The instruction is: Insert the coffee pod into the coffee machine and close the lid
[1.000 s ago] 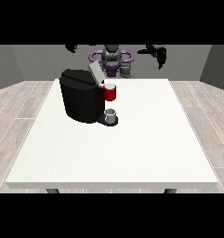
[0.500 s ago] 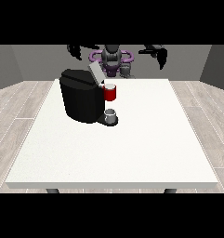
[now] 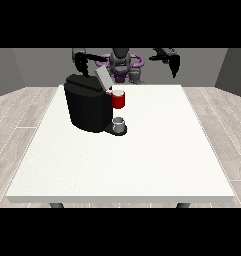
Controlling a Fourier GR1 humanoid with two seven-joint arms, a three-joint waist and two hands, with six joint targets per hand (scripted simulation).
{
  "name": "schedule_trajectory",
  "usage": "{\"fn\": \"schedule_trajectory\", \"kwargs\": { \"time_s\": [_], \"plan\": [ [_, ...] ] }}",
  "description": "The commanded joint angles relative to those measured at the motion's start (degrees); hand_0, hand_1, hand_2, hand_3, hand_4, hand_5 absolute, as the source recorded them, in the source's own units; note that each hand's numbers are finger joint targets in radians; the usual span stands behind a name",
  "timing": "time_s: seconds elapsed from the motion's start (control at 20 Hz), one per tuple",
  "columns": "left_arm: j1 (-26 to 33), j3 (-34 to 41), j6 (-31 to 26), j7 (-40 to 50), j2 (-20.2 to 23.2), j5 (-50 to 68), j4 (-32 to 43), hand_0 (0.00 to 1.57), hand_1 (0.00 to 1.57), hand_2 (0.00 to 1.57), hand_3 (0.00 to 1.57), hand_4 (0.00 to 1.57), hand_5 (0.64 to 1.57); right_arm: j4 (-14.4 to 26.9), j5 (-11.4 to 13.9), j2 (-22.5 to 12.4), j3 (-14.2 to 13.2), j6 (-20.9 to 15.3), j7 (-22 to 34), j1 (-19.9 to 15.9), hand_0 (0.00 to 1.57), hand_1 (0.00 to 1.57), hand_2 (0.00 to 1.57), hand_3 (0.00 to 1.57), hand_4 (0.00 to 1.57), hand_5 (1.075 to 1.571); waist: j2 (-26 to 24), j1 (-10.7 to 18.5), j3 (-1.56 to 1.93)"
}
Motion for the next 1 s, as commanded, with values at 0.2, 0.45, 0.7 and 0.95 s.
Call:
{"fn": "schedule_trajectory", "kwargs": {
  "time_s": [0.2, 0.45, 0.7, 0.95],
  "plan": [
    [2.74, 1.14, 0.29, 0.15, 3.49, 2.25, -4.01, 0.00, 0.00, 0.00, 0.00, 0.00, 1.571, 4.47, 3.12, 2.07, 2.32, -0.56, -1.96, -4.07, 0.00, 0.00, 0.00, 0.00, 0.00, 1.571, 3.08, -2.16, -0.02],
    [2.32, 0.62, 0.61, 3.00, 3.95, 3.75, -7.49, 0.00, 0.00, 0.00, 0.00, 0.00, 1.571, 7.63, 2.71, -0.52, -0.23, 0.67, -0.86, -9.17, 0.00, 0.00, 0.00, 0.00, 0.00, 1.571, 4.06, -1.09, -0.01],
    [1.89, -0.07, 3.12, 2.71, 3.42, 2.99, -6.17, 0.00, 0.00, 0.00, 0.00, 0.00, 1.571, 8.68, 3.87, 1.64, 1.54, 0.59, -1.51, -10.35, 0.00, 0.00, 0.00, 0.00, 0.00, 1.571, 4.97, -2.81, -0.02],
    [2.51, -2.37, 4.47, 0.91, 2.18, 1.06, -8.78, 0.00, 0.00, 0.00, 0.00, 0.00, 1.571, 11.80, 3.79, -1.56, -0.48, 2.87, -4.51, -12.60, 0.00, 0.00, 0.00, 0.00, 0.00, 1.571, 7.76, -0.62, 0.00]
  ]
}}
